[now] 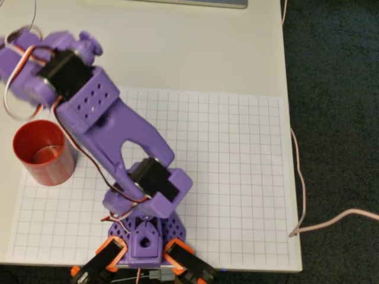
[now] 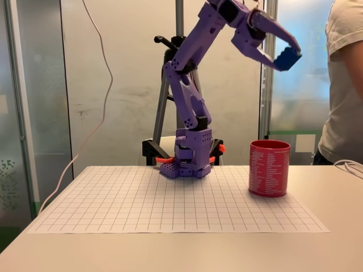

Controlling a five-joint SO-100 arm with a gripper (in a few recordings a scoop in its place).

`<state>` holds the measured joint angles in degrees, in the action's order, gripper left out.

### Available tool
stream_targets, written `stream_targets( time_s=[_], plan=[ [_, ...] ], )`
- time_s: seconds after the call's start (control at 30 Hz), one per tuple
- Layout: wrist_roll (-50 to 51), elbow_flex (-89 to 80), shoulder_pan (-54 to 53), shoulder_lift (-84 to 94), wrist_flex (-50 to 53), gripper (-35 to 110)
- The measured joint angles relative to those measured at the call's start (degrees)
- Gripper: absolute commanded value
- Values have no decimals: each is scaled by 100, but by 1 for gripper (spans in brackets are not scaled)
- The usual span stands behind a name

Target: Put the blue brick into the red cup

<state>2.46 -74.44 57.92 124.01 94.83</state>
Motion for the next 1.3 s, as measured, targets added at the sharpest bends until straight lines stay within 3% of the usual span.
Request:
stream_targets(
  time_s=[0.13,0.3,0.63,0.9,0.93,1.0,1.3],
  plan=[
    [967,-1002,677,527,-132,0],
    [1775,-2347,800,1046,-598,0],
    [2391,-4395,905,1512,-1389,0],
    [2285,-4843,791,1749,-1468,0],
    [2268,-4843,791,1767,-1468,3],
    [2153,-4843,800,1758,-1468,56],
    [2224,-4922,800,1872,-1336,61]
  ],
)
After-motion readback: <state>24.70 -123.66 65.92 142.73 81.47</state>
